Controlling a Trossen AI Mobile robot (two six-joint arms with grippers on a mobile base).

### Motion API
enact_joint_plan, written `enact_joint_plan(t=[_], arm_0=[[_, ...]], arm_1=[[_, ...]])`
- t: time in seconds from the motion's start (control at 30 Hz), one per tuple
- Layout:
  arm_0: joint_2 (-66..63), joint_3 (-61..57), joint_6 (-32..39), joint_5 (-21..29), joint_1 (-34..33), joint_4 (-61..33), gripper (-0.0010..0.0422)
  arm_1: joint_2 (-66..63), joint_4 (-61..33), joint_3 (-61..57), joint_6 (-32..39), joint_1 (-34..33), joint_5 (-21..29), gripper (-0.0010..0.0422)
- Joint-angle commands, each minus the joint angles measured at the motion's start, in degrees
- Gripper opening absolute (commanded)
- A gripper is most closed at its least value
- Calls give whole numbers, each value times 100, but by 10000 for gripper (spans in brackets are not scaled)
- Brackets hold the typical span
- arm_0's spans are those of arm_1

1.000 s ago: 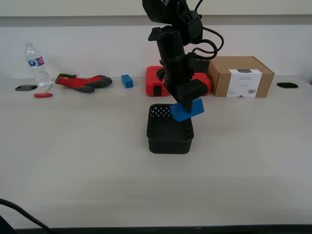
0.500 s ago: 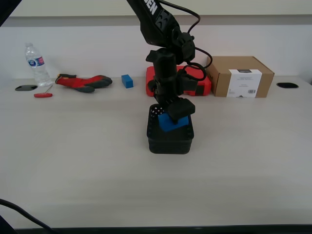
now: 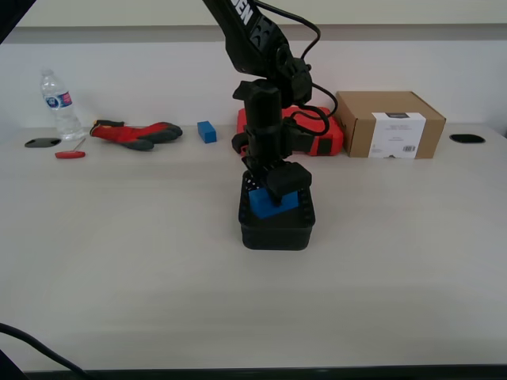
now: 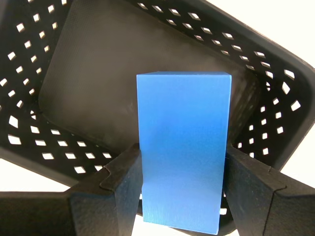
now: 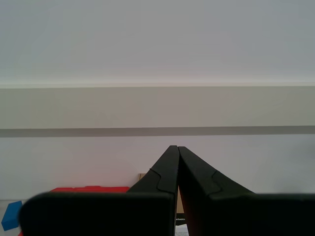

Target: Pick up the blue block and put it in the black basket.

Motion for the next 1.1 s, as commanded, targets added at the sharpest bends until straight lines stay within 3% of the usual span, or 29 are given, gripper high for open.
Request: enact_joint_plan(t=[0.03,0.1,0.2,0.27,0.4,0.5,0.53,0.57,1.1], arm_0=[[2,11,0,-4,0,11,0],[2,11,0,-2,0,13,0],[2,11,0,-2,0,13,0],[2,11,0,-4,0,13,0],[2,11,0,-2,0,13,0],[2,11,0,-4,0,13,0],[2,11,0,-2,0,13,0],[2,11,0,-2,0,13,0],[2,11,0,-4,0,13,0]], arm_1=[[-2,-96,-2,-2,9,20,105],[-2,-94,-2,-4,13,17,192],[-2,-111,-2,9,17,17,358],[-2,-120,-2,9,20,11,413],[-2,-85,-2,9,26,20,238],[-2,-81,81,9,31,63,85],[-2,-72,146,15,33,85,10],[-2,-63,175,24,35,162,-7],[-4,13,247,26,46,317,0]])
